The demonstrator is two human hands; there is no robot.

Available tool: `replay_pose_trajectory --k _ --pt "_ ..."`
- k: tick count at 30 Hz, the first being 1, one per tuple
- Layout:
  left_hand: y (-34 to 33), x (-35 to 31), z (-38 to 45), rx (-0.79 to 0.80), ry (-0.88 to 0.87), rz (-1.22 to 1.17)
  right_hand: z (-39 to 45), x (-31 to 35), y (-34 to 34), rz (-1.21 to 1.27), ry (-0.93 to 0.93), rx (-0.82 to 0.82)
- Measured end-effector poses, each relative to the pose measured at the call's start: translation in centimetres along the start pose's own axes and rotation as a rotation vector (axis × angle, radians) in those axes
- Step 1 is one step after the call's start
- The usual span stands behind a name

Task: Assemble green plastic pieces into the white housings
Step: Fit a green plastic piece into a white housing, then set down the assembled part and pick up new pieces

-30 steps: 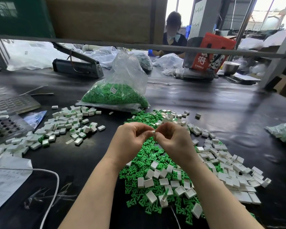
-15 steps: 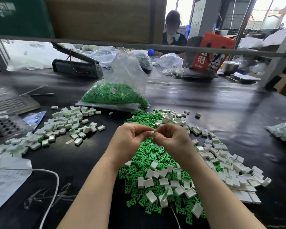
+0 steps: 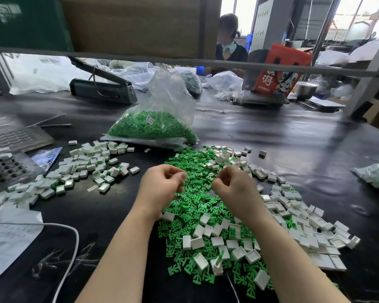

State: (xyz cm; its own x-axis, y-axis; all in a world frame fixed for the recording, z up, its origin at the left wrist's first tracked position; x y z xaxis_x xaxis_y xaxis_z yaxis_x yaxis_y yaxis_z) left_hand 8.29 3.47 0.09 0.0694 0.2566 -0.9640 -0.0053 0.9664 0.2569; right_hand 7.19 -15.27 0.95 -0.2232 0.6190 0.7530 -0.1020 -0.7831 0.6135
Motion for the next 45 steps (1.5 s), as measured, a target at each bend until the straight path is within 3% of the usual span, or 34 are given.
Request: replay_pose_trajectory --k 4,7,10,16,20,24,28,34,40,45 --pt "3.4 3.9 0.2 -0.315 0.348 -0.564 0.2 -2.6 3.1 -0.276 -0.140 -0.113" --pt "4.2 5.7 0.5 -0.394 0.472 -0.892 0.0 -4.2 5.1 -0.565 -0.265 -0.162" --pt "5.0 6.1 0.8 -0.420 0.453 -1.059 -0.1 -5.1 5.9 -0.789 -0.341 -0.153" --pt "6.6 5.6 0.5 -0.560 0.308 -1.315 0.1 -6.6 5.0 -0.822 -0.385 -0.010" --pt "5.4 4.7 0.4 -0.436 0.339 -1.210 0.1 -6.9 4.7 -0.847 -0.383 0.024" --pt "3.6 3.4 0.4 -0.277 0.360 -0.949 0.3 -6.3 4.6 -0.813 -0.336 0.018" --pt "1.2 1.5 0.5 -0.095 0.267 -0.595 0.2 -4.6 4.5 -0.723 -0.204 -0.055" --pt "-2.9 -0.9 -0.3 0.195 0.067 -0.232 0.3 0.0 2.4 0.084 0.039 -0.004" --pt "-3.5 -2.9 -0.8 0.125 -0.125 -0.176 -0.1 1.9 1.5 0.379 0.116 -0.010" --pt "-2.7 -3.7 -0.8 0.038 -0.251 -0.185 0.1 1.1 1.6 0.434 0.075 -0.007"
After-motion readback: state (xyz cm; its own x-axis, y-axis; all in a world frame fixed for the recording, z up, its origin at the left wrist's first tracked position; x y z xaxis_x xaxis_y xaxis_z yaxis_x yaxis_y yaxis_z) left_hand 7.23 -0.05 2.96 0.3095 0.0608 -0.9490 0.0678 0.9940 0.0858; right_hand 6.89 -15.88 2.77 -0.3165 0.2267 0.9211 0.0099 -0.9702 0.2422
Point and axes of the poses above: each hand's wrist, its own z-axis towards the middle knuckle, its own y-axis out of the back of the hand, x = y × z, the point moved 7 cm from there along z, towards the middle knuckle, and after that the axes turned 5 degrees about x, right-handed, at the moved point
